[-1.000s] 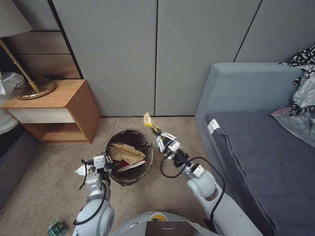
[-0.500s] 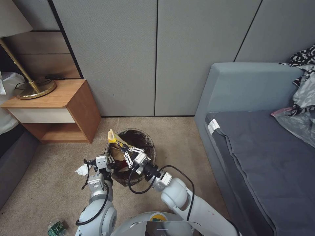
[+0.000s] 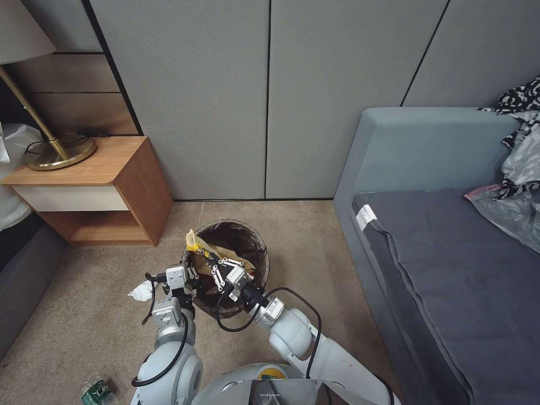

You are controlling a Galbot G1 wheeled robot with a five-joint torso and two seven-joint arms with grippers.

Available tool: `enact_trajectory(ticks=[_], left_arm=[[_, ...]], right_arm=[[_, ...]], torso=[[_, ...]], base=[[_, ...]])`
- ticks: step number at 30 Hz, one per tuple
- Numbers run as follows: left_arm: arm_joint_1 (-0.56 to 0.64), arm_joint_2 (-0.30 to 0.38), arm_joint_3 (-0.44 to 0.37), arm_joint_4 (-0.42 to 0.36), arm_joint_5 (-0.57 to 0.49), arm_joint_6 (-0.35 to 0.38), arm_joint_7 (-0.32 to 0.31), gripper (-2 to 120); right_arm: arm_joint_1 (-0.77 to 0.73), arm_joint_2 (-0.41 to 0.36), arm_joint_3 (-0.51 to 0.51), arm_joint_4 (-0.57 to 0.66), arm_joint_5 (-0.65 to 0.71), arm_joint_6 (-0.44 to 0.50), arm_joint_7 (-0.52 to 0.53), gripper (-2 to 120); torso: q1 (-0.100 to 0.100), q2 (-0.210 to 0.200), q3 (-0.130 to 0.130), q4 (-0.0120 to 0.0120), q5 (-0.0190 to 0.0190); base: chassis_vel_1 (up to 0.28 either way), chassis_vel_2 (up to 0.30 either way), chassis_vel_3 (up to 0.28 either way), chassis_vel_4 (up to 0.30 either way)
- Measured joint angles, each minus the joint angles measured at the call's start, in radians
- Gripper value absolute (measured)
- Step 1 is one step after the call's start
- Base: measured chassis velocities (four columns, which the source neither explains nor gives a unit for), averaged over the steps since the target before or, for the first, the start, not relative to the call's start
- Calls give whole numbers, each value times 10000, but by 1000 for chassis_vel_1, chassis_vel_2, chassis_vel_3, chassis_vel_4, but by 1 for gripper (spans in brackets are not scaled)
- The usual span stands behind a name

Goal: Pick up the trash bin, then pick up the garbage from the floor and place it into the trash bin.

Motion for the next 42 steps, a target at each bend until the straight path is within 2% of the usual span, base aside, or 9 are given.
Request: enact_trajectory(ticks=[9,11,17,19,22,24,31,35,42], left_arm=[[12,22,-50,-61,-62,0,-13,0],[-6,28,-50,-64,-68,4,-14,0],[-15,31,-51,-65,-69,7,-15,0],[-22,37,-51,-68,-81,17,-16,0],[-20,42,-51,-68,-93,25,-17,0],[-12,47,-51,-68,-99,31,-17,0],[37,84,-84,-110,-117,83,-21,0],[53,85,-92,-124,-121,96,-22,0],[24,41,-123,-88,-126,93,-25,0]], right_arm=[[-192,-41,215,-222,-149,54,24,-1],[-264,-76,264,-254,-201,85,51,15],[-297,-86,283,-262,-221,103,56,21],[-340,-103,308,-279,-246,136,57,41],[-354,-118,318,-291,-263,158,57,47],[-354,-133,324,-294,-277,174,57,60],[-312,-207,345,-222,-286,180,64,88],[-340,-181,348,-211,-305,185,64,98],[-309,-162,489,-45,-345,203,64,100]], torso=[[0,0,0,0,1],[0,0,0,0,0],[0,0,0,0,1],[0,0,0,-1,1],[0,0,0,-1,1],[0,0,0,0,0],[0,0,0,0,1],[0,0,0,0,1],[0,0,0,0,1]], base=[[0,0,0,0],[0,0,0,0],[0,0,0,0],[0,0,0,0],[0,0,0,0],[0,0,0,0],[0,0,0,0],[0,0,0,0],[0,0,0,0]])
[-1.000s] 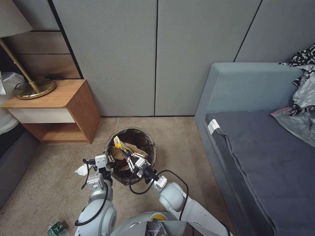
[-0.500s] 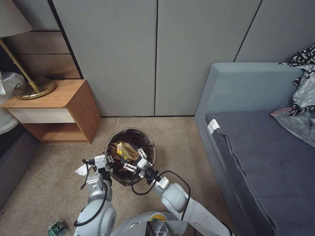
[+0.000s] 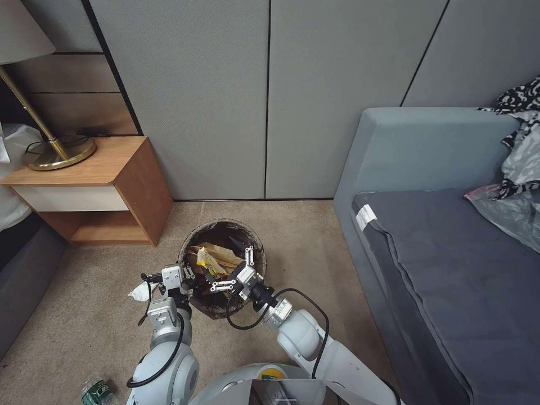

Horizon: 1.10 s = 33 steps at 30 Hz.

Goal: Pick up the trash bin, then pick up the garbage from the floor and place it into the trash bin.

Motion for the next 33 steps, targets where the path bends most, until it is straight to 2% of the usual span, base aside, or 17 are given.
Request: enact_trajectory(ticks=[14,17,22,27,29,33], left_arm=[[-69,23,-101,157,-108,-17,-1,0],[-33,42,-126,164,-140,-26,0,0],[-38,97,-158,164,-180,-53,9,0],[-12,115,-171,169,-255,-122,24,0],[3,162,-174,199,-296,-153,59,0],[-1,225,-221,245,-282,-218,163,0]], right_arm=[[-326,78,594,1255,101,-114,156,100],[-795,280,1065,1878,153,-217,582,100],[-1181,391,1671,2447,2,-234,617,100],[-1882,554,2712,3168,-86,-181,724,100],[-2317,710,3328,3395,-218,-157,1141,100],[-2771,908,3714,3405,-426,-153,1760,100]], torso=[[0,0,0,0,0],[0,0,0,0,0],[0,0,0,0,0],[0,0,0,0,1],[0,0,0,0,1],[0,0,0,-1,1]], base=[[0,0,0,0],[0,0,0,0],[0,0,0,0],[0,0,0,0],[0,0,0,0],[0,0,0,0]])
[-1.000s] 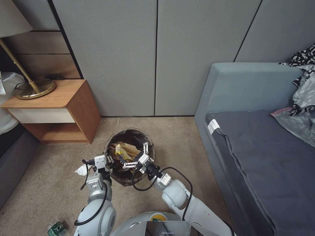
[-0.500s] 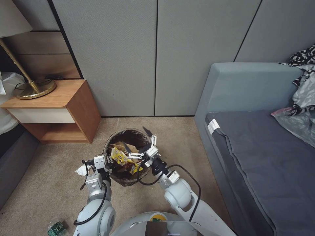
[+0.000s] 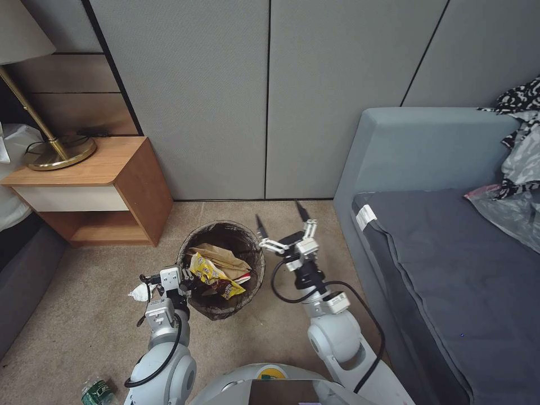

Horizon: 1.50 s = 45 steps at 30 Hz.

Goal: Pick up the trash bin, then pick up the garbage from the floor and place it into the trash bin.

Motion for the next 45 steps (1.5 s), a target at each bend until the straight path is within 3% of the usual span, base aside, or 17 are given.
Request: enact_trajectory(ticks=[3,9,45], left_arm=[[7,65,-60,14,34,-82,148,0],[83,104,-80,14,150,-242,291,0],[56,62,-58,280,72,-528,427,0]], right_arm=[[-593,390,299,-242,-338,-8,1081,100],[-996,858,661,-536,-726,117,1689,100],[-426,1160,686,-1254,-571,-21,1737,100]], torso=[[0,0,0,0,0],[0,0,0,1,0],[0,-1,0,1,-2]], base=[[0,0,0,0],[0,0,0,0],[5,7,6,5]])
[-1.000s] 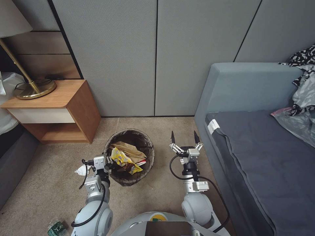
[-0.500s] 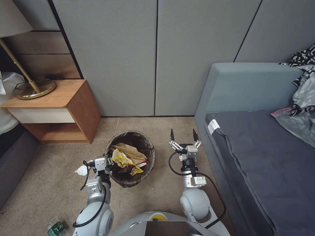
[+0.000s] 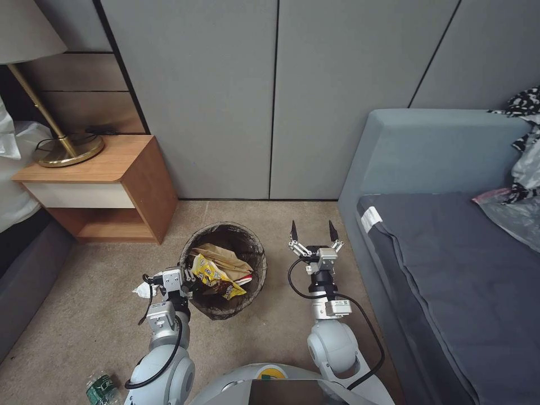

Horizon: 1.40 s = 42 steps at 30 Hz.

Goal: Pick up the trash bin, then pick up the garbage from the floor and place it into the trash bin.

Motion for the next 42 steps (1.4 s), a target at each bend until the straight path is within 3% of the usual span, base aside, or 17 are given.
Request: enact_trajectory(ticks=[42], left_arm=[[147,36,-2,-220,-52,-52,76,0]], right_arm=[[15,26,-37,-67,-142,61,-59,100]], torso=[[0,0,0,-1,3]], base=[[112,112,112,107]])
